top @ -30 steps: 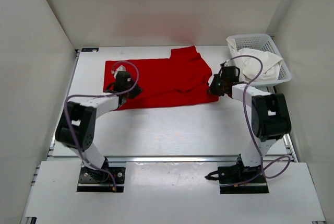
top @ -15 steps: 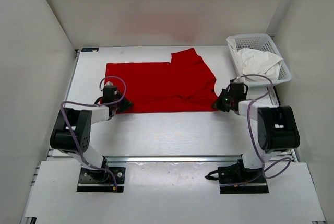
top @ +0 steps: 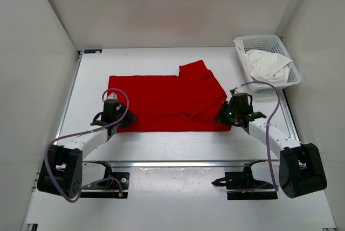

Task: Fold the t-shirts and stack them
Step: Fold the flattened tshirt in 1/3 of the way

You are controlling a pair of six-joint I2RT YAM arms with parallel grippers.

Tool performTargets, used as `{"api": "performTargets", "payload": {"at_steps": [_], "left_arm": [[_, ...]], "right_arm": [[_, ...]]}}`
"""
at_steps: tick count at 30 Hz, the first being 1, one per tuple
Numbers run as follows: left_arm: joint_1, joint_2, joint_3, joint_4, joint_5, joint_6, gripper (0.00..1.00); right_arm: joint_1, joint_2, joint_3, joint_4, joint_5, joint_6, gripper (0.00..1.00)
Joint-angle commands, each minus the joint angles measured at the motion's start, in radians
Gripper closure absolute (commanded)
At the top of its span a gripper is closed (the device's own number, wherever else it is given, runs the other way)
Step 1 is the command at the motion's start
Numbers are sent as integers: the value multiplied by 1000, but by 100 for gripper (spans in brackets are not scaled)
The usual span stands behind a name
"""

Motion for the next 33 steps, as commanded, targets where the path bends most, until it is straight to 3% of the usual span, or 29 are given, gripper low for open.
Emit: {"api": "performTargets", "payload": {"at_steps": [1,4,11,15,25,29,33], "left_arm": [[-40,-52,90,-48,-46,44,63],[-106,-57,94,-17,-44,41,63],[-142,-52,43,41,-22,26,63],[-137,-57,23,56,-25,23,63],[-178,-17,32,86,-31,18,63],[-163,0,18,101,-17,14,63],[-157,-6,18,101,-20,15,63]], "right_arm": [[116,0,115,29,16,-19,85],[194,111,156,156,-25,4,79],[213,351,262,224,-37,27,70],[242,388,279,223,-14,29,64],[254,470,324,223,-16,33,62],[230,501,334,242,-33,32,63],[225,527,394,246,-36,24,83]]}}
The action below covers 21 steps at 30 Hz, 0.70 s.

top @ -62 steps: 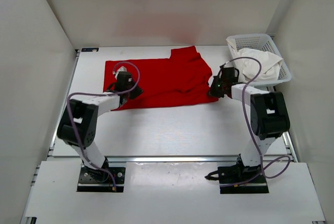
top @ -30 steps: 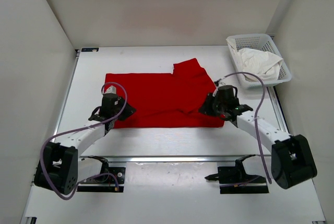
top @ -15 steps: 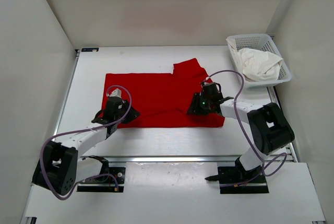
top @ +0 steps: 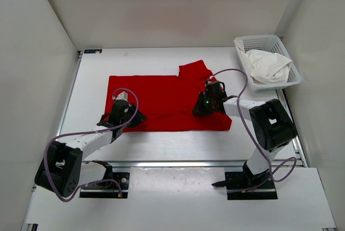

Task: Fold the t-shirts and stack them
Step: Fold the flattened tshirt in 1/3 of the way

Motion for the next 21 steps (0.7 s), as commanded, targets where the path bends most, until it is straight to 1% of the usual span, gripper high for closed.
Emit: {"api": "performTargets", "payload": {"at_steps": [1,2,4,5,9,11,12,13,15,16,17,19,21], "left_arm": [[-2,-9,-2,30,4,2,64],[-1,-9,0,30,4,3,63],[-4,-13,-2,28,12,-4,62],[-1,-10,1,22,9,0,63],[-1,-26,-5,25,9,-8,64],[-1,-27,-3,18,1,-4,63],[1,-29,-3,16,0,-3,63],[2,-33,0,16,6,-3,63],[-4,-42,-2,10,0,-7,63],[-7,-42,3,4,3,-8,63],[-6,-47,4,5,0,-8,63],[-7,-49,10,-1,-5,0,63],[-16,-50,18,-10,-11,6,62]], "right_arm": [[-8,35,89,30,1,-7,88],[-5,57,109,28,11,-10,92],[12,80,183,-21,22,-27,97],[18,91,191,-36,31,-35,99],[34,155,347,-111,68,-67,100],[52,216,443,-168,100,-96,98],[57,230,471,-180,110,-101,95],[61,259,515,-212,117,-117,94],[78,299,594,-254,146,-142,89],[74,307,606,-263,151,-145,84],[84,312,637,-284,165,-159,82],[97,307,659,-309,197,-173,66],[104,281,646,-340,235,-206,61]]}}
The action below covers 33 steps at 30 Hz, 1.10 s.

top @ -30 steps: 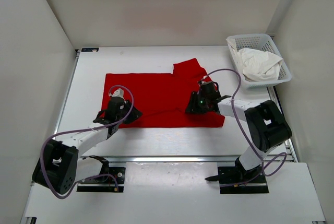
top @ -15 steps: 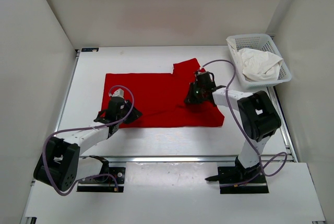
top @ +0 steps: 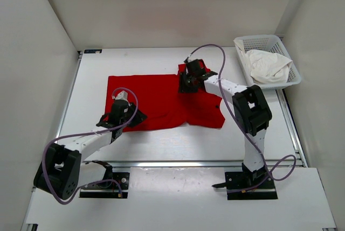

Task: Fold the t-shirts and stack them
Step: Fold the flattened tshirt in 1/3 of the way

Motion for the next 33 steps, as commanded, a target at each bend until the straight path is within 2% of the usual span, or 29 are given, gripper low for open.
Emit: {"api": "performTargets", "payload": {"at_steps": [1,4,7,13,19,21,23,26,33], "left_arm": [[-14,-26,21,-15,-12,20,62],[-40,-15,24,-50,-47,60,62],[1,-21,6,-52,-40,86,62],[106,-15,-29,-26,31,65,62],[209,59,-57,26,155,26,63],[221,57,-69,19,149,28,63],[247,48,-68,9,144,37,62],[244,37,-65,-24,131,43,62],[288,-27,-72,-99,103,61,62]], "right_arm": [[15,-40,20,-79,92,-68,60],[3,-168,-95,-58,133,-56,61],[-33,-331,-372,56,118,-9,63],[-129,-509,-690,166,23,68,80],[-250,-548,-844,150,31,105,93],[-300,-588,-901,141,17,120,97],[-378,-635,-979,156,-8,125,98],[-419,-702,-1030,144,-15,125,98],[-422,-811,-982,62,0,108,96]]}}
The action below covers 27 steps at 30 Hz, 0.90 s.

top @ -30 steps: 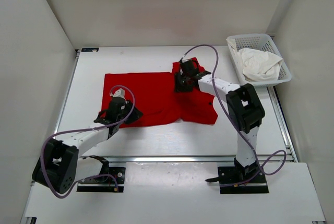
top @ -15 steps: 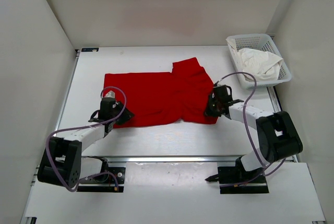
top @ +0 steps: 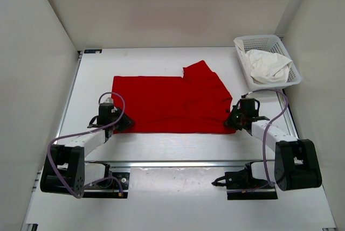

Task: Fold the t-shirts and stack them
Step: Fold the flattened tshirt in 1/3 of the way

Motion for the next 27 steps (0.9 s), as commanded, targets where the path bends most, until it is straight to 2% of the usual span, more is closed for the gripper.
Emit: {"api": "performTargets", "payload": {"at_steps": [1,3,4,5,7,8,9,10,13,18,23,27], "left_arm": [[26,-70,-7,-58,-25,20,63],[-36,-116,36,-99,-103,40,62],[-112,-138,72,-119,-129,46,61],[-147,-139,89,-125,-181,46,61],[-290,-112,151,-128,-229,40,61],[-323,-97,162,-119,-238,22,62],[-378,-57,178,-101,-231,11,62],[-412,-5,192,-82,-223,8,63],[-449,93,188,-17,-195,-15,65],[-405,152,122,37,-132,-32,67],[-365,94,21,37,-105,-30,66],[-401,55,-15,27,-93,-47,67]], "right_arm": [[6,-56,24,-95,39,-29,94],[61,-77,91,-125,38,-43,86],[116,-71,131,-136,51,-47,84],[142,-61,144,-132,54,-44,82],[263,-13,178,-78,65,-43,82],[289,10,197,-69,62,-41,85],[330,65,226,-55,46,-43,95],[370,114,237,-31,36,-46,100],[446,227,288,29,48,-66,100],[492,327,300,22,48,-58,100],[495,268,193,16,37,-48,100],[480,210,145,-27,26,-43,100]]}}
